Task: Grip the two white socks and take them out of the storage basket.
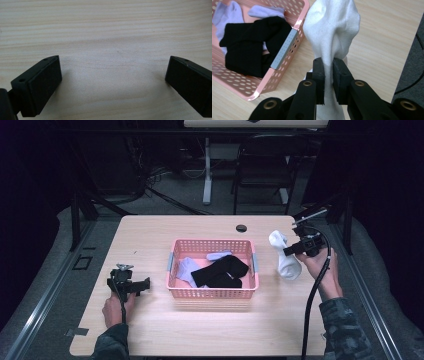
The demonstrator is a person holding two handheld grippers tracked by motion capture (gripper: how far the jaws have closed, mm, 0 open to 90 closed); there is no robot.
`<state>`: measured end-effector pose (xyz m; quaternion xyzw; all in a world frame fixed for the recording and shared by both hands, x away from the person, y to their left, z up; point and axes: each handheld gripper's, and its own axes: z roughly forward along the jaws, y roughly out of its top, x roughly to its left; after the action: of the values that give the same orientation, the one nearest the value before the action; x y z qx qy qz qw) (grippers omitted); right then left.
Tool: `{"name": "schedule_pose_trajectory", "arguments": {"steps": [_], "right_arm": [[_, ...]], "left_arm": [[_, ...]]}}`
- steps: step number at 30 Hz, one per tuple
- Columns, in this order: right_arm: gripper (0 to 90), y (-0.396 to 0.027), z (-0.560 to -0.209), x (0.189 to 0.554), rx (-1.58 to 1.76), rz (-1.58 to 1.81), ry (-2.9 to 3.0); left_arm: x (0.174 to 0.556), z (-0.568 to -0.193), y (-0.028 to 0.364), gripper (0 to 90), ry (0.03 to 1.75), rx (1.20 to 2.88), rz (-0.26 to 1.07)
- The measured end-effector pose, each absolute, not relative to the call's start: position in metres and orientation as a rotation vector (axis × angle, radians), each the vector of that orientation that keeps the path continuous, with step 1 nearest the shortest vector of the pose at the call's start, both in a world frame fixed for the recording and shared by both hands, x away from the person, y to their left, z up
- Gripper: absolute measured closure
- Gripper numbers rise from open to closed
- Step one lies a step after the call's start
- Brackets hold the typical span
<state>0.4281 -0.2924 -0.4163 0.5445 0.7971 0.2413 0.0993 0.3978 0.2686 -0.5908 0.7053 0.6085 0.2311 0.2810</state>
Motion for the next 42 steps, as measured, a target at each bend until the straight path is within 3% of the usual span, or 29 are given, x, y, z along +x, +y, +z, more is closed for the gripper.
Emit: {"name": "schedule_pose_trajectory", "arguments": {"steps": [18,24,30,38,42], "right_arm": [[80.1,-0.293,-0.49,0.444,1.704,0.644,2.405],[75.7,-0.292,-0.507,0.448,1.726,0.627,2.421],[63.6,-0.29,-0.504,0.446,1.735,0.642,2.433],[34.4,-0.297,-0.487,0.429,1.686,0.707,2.394],[23.9,-0.297,-0.48,0.416,1.644,0.717,2.381]], "left_arm": [[0.398,-0.591,0.269,0.7,1.632,1.888,0.618],[0.398,-0.591,0.269,0.7,1.632,1.889,0.618],[0.398,-0.591,0.269,0.7,1.633,1.888,0.618],[0.398,-0.591,0.269,0.7,1.632,1.889,0.619],[0.398,-0.591,0.269,0.7,1.631,1.89,0.62]]}}
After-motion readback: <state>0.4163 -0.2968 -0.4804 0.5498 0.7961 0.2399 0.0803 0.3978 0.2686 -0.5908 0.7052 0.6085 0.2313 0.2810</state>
